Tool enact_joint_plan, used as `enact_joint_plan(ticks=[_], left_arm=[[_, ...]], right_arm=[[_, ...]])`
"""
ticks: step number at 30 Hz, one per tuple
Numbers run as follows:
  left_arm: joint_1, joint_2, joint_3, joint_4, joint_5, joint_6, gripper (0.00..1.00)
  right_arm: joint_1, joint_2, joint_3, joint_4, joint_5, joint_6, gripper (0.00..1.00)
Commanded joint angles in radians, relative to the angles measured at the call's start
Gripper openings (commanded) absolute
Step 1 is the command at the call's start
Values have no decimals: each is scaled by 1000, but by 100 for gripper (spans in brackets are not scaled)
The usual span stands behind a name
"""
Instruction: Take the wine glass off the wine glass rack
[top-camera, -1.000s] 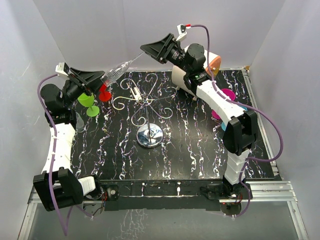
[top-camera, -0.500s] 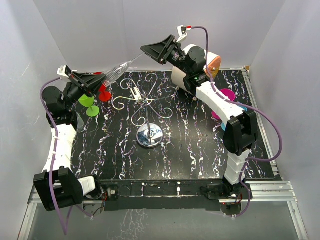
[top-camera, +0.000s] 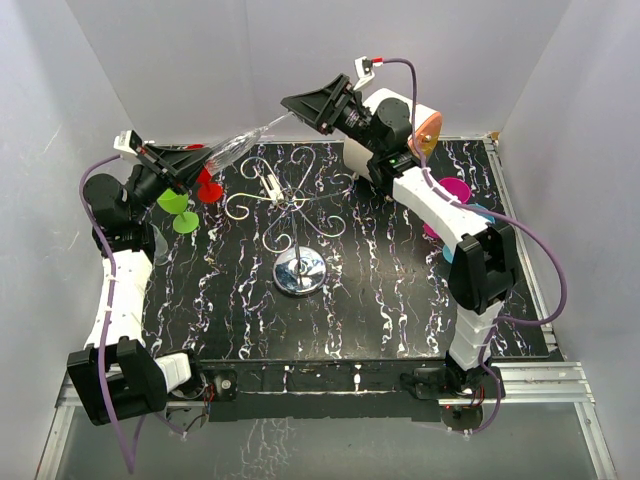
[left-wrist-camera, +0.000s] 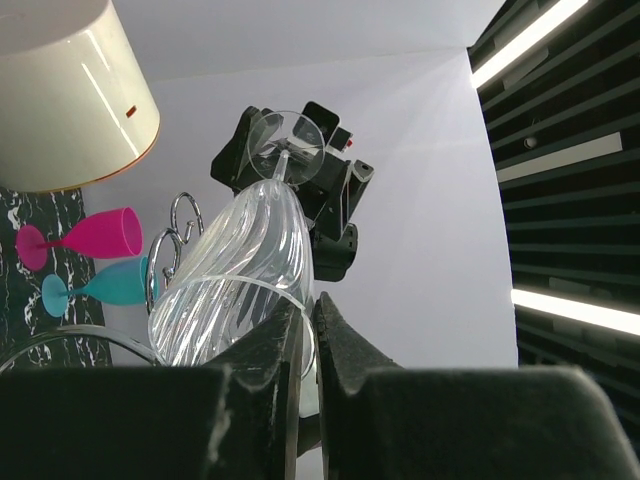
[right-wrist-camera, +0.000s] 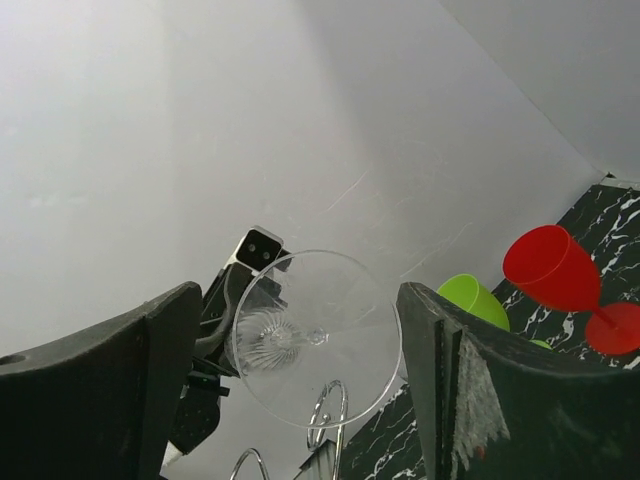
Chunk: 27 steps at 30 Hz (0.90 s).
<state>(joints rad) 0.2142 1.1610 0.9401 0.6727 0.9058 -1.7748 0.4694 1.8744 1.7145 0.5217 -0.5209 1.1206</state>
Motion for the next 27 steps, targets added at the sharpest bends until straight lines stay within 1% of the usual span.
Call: enact_joint_plan(ticks=[1,7,11,13,15,16,21,24,27], left_arm=[[2,-40,44,14,1,5,0],[2,-45,87,-58,0,59,0],[3,-48,102,-75,-2,69,0],[2,-51,113,-81,-5,76,0],[2,-56,146,-139,-6,120,0],[3,-59,169,-195,-8,165,0],[4,-72,332,-623,-73,472,0],[5,-61,464,-880,-156,669,0],[5,-42,600,-1123,-280,862,0]], right_arm=[[-1,-95,-4,44,28,-44,82],[-14,-123,1,-52,70,-94,98],[-36,-127,-3,-123,91,-123,98],[-47,-165,-11,-152,100,-142,98],[-58,-188,-14,-198,119,-192,98],[-63,-199,-12,-233,135,-240,98],[-84,-275,-31,-344,187,-388,98],[-85,-336,-75,-384,195,-454,98],[-84,-392,-121,-442,202,-519,98]])
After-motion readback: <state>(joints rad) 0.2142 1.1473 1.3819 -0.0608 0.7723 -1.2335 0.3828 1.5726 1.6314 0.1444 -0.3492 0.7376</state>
